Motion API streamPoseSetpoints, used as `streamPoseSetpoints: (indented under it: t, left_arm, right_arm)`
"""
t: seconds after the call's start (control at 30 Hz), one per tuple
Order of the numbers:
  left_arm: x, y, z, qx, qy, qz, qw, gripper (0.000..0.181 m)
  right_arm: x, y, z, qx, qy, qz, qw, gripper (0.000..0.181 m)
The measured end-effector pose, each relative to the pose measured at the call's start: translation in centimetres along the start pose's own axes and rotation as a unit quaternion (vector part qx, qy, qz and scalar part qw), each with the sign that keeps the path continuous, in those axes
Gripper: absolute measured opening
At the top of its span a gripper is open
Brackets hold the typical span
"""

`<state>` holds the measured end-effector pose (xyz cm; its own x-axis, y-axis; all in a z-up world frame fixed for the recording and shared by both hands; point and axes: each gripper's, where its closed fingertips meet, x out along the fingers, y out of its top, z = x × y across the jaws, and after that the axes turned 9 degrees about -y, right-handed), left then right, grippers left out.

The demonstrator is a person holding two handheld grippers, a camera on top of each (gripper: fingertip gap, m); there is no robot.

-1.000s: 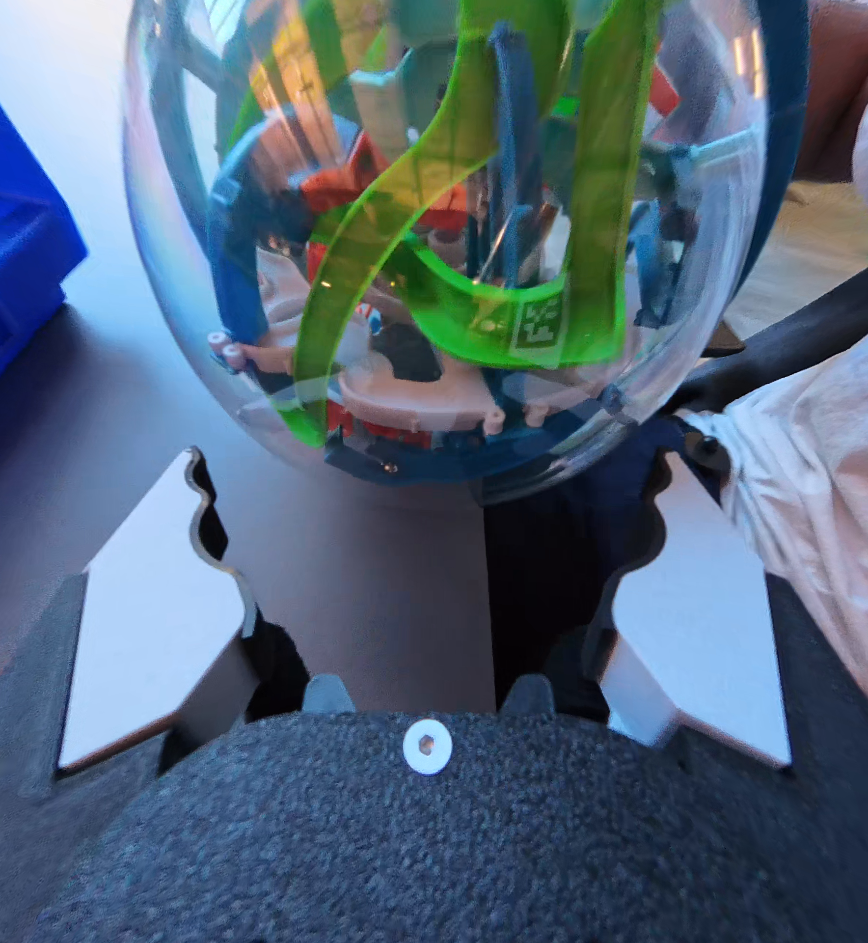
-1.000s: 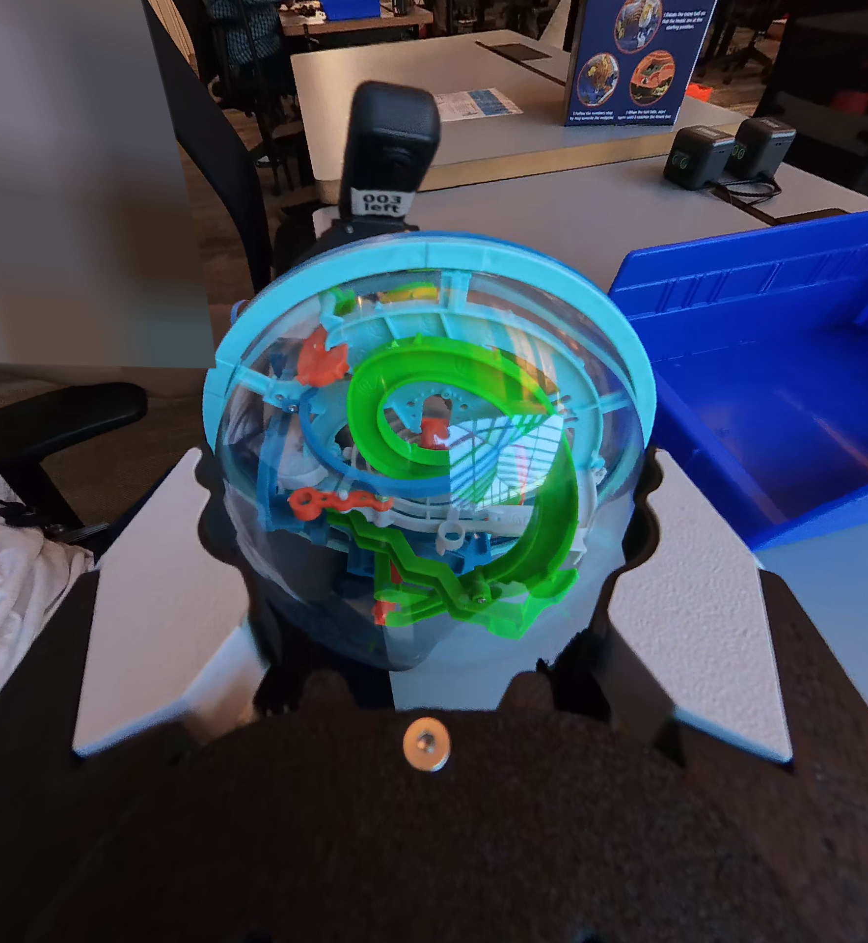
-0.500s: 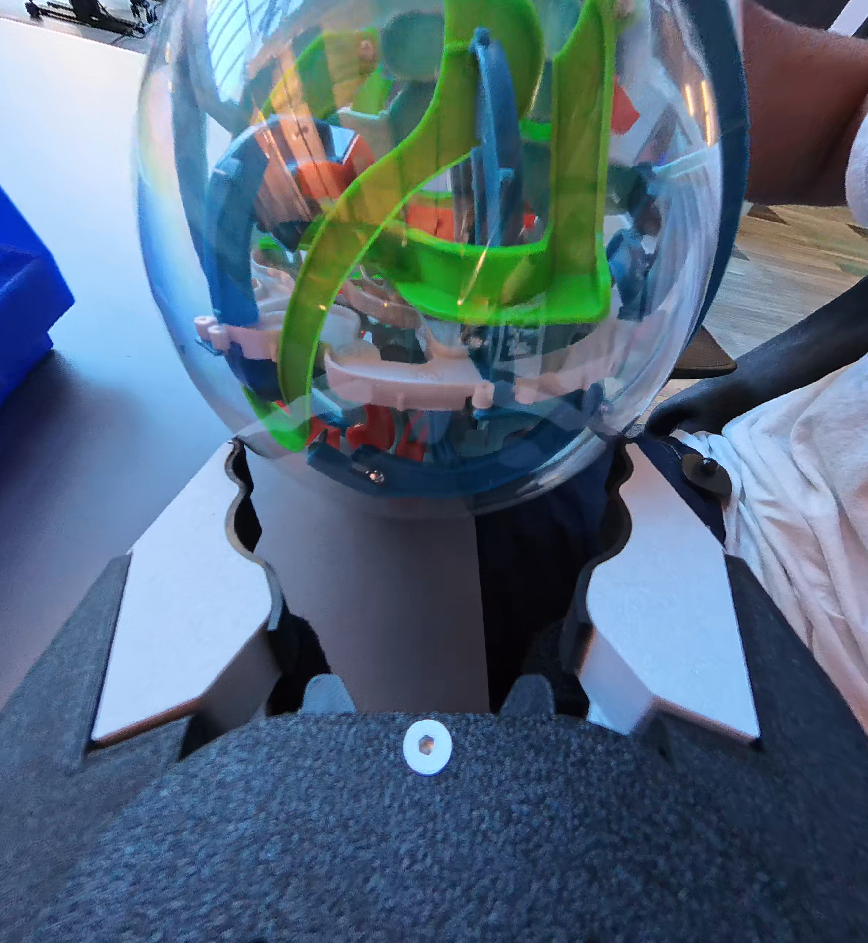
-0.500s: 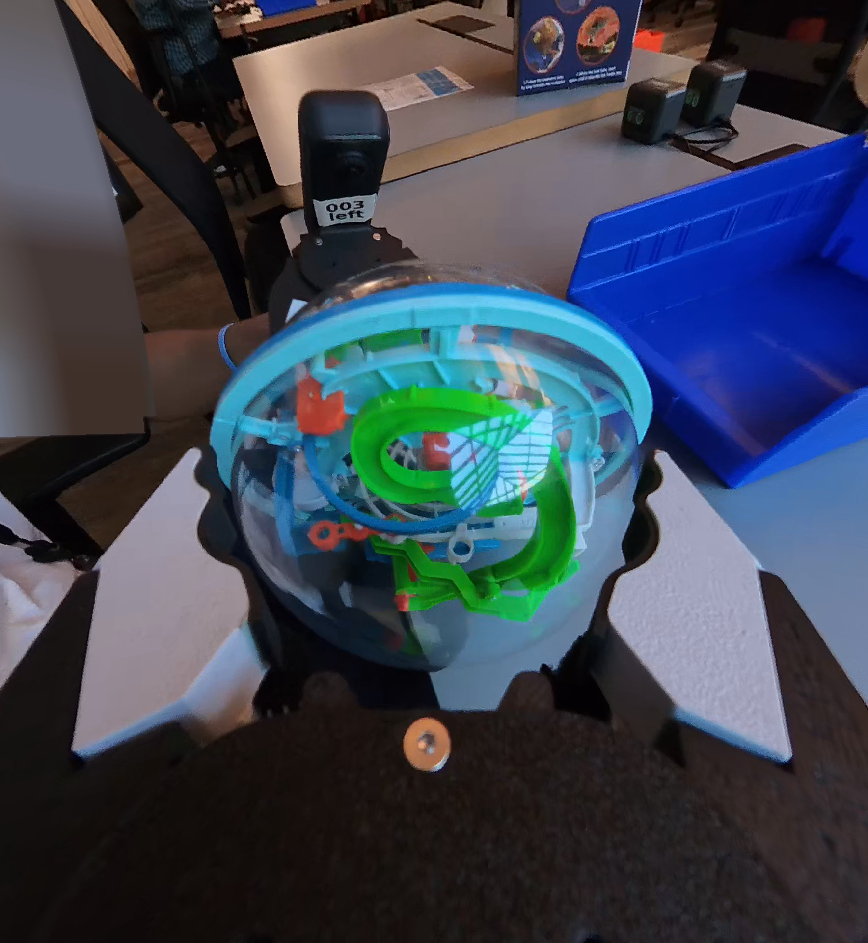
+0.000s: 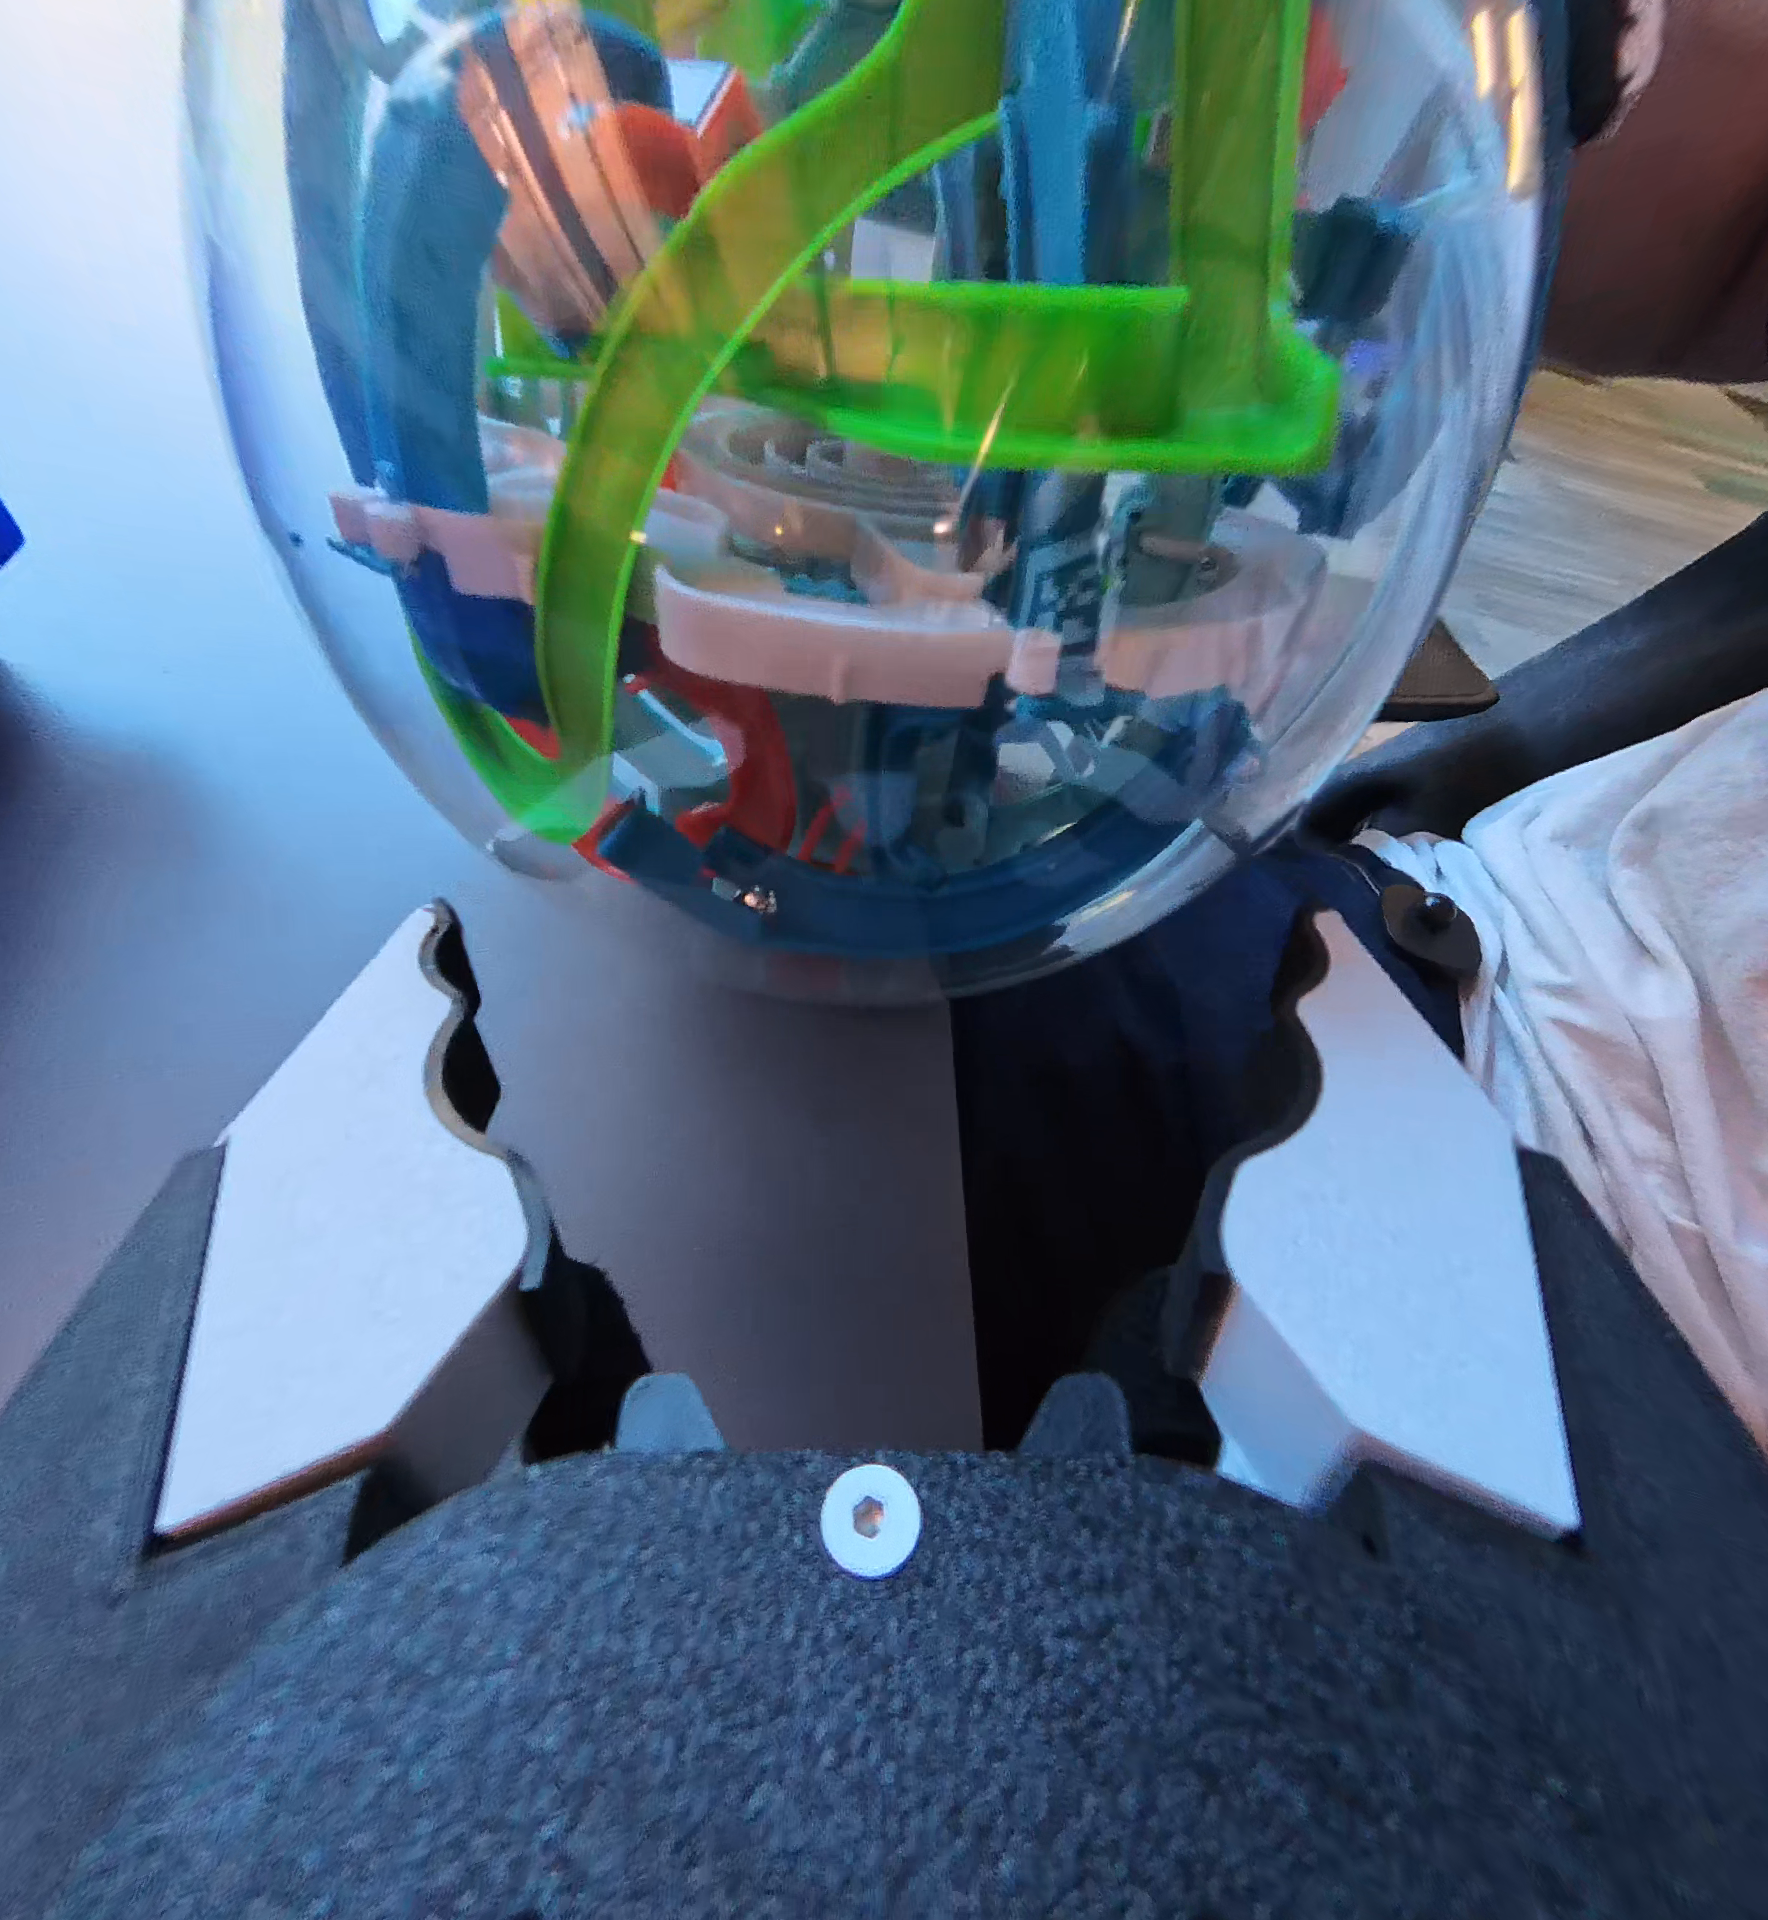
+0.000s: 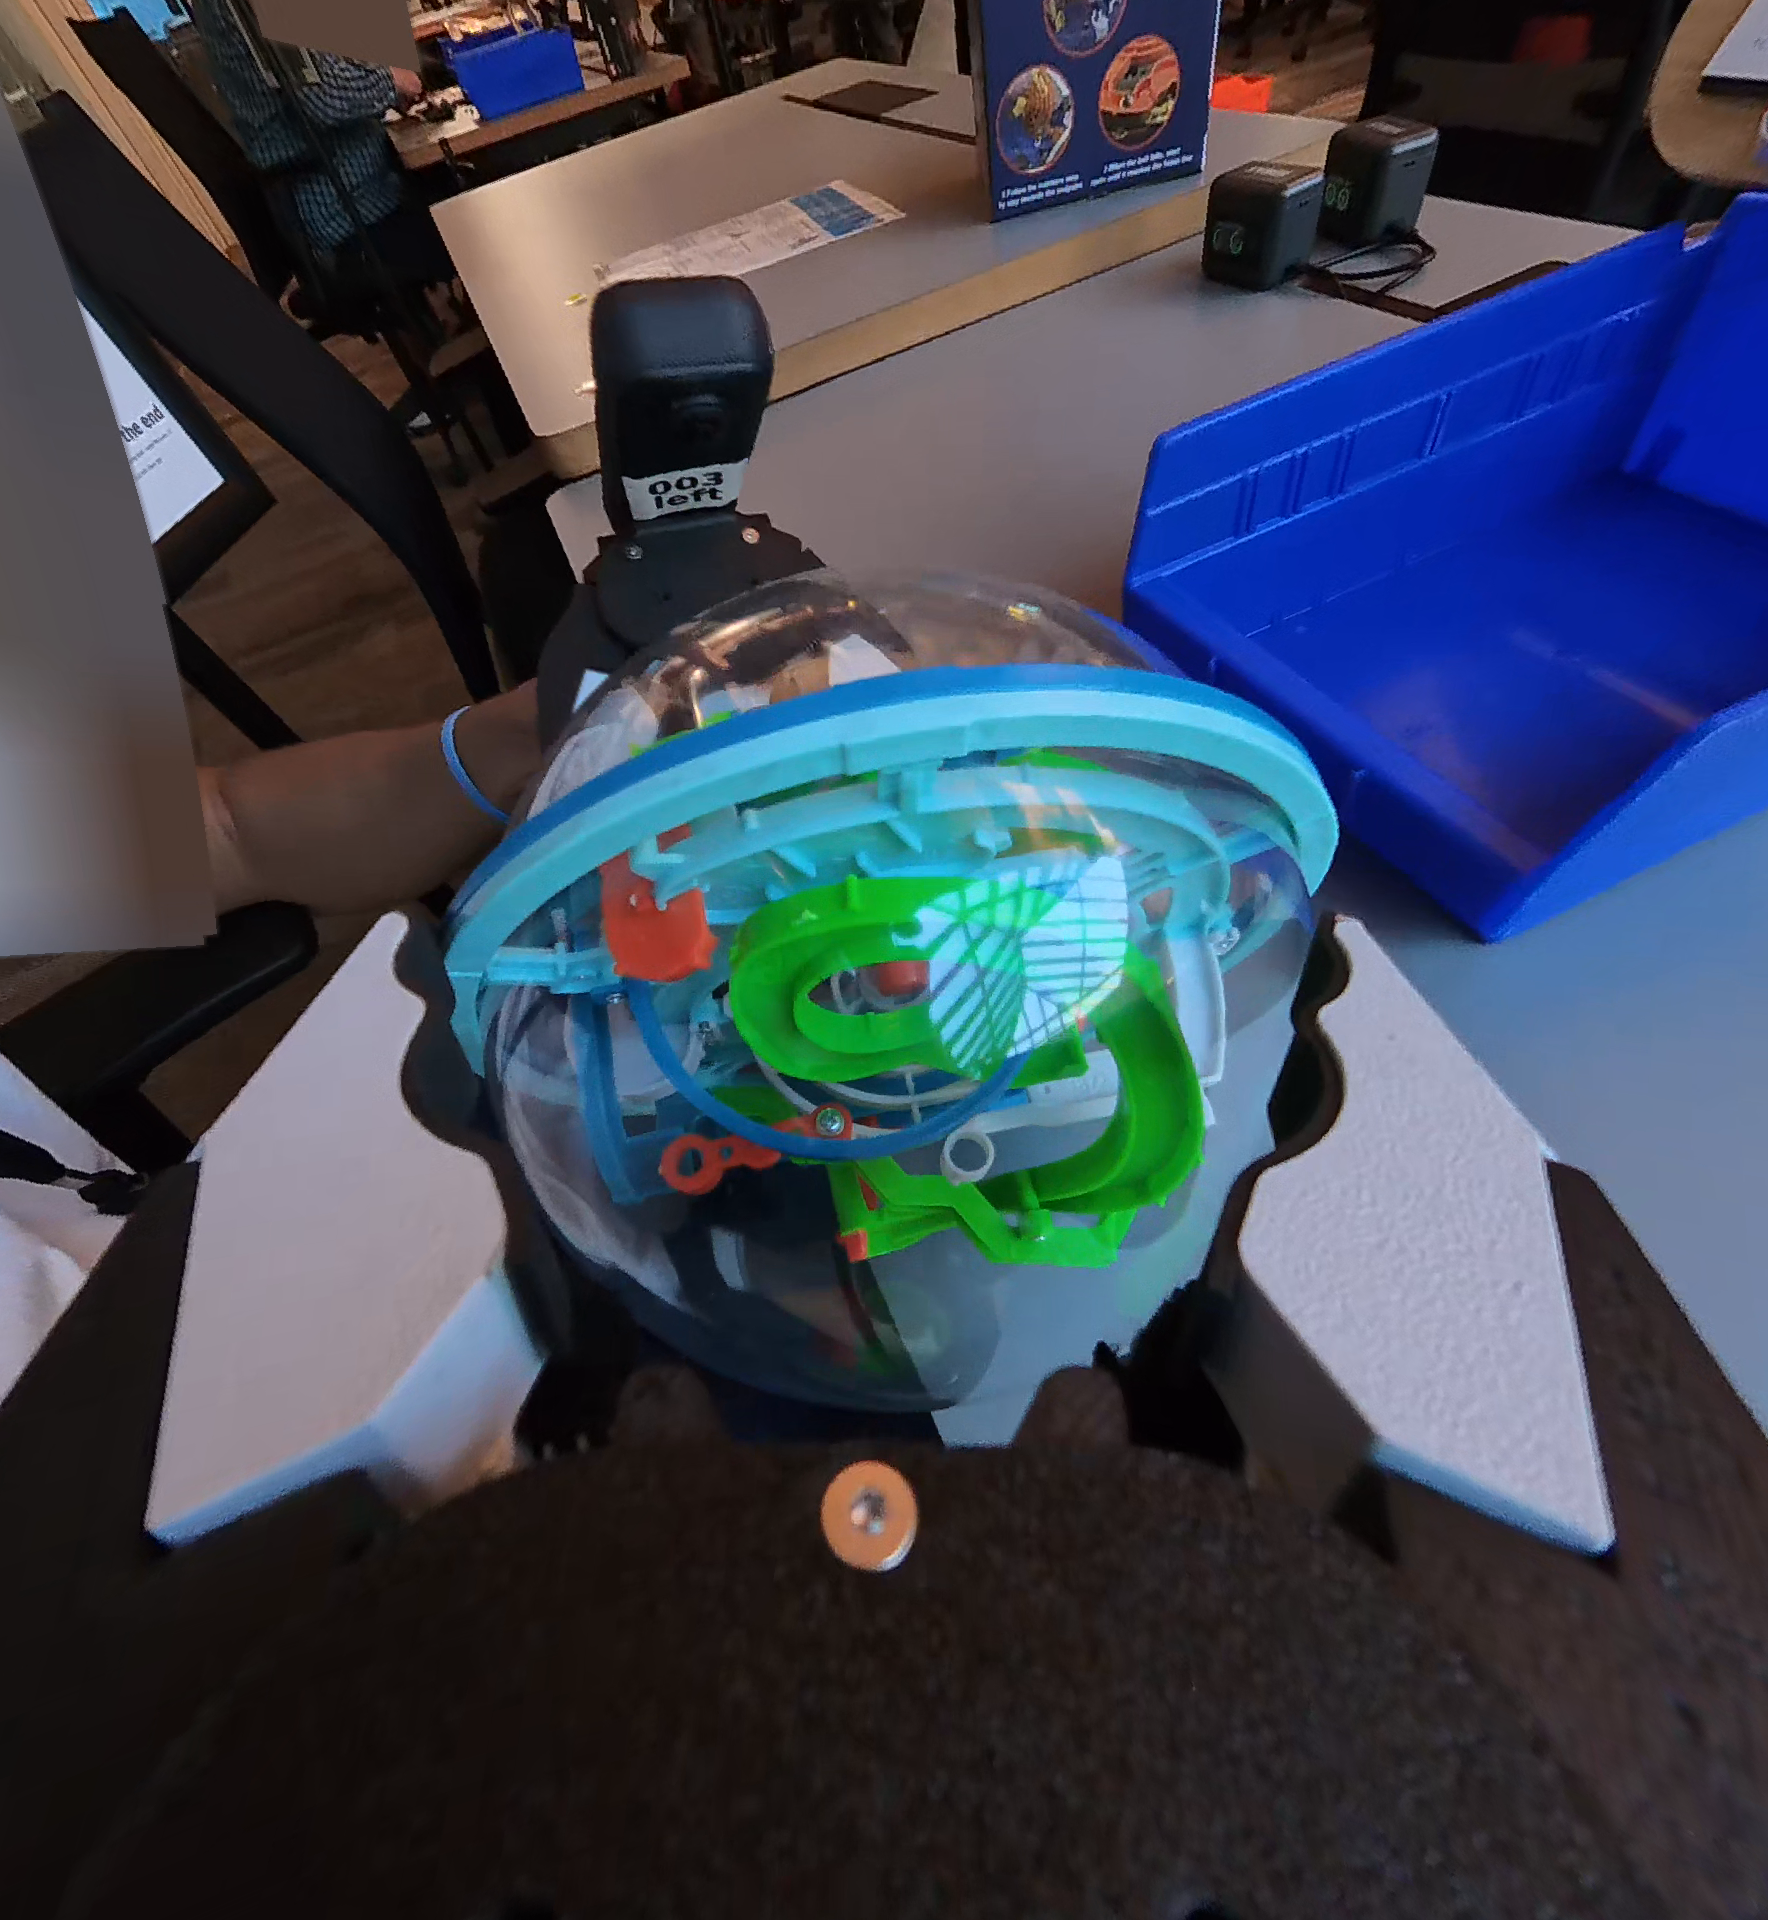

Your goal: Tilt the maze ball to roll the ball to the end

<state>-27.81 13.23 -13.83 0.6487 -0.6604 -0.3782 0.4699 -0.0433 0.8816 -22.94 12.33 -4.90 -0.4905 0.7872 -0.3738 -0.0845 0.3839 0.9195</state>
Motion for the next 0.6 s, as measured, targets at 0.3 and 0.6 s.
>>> streamPoseSetpoints:
  t: [0.3,0.6]
  left_arm:
    - [0.62,0.65,-0.51,0.021,0.017,0.005,1.000,0.143]
    - [0.59,0.61,-0.53,0.018,0.016,0.005,1.000,0.143]
  right_arm:
    - [-0.27,-0.95,0.16,-0.003,0.009,0.027,1.000,0.154]
    - [-0.20,-0.66,0.19,0.004,0.009,0.060,0.998,0.154]
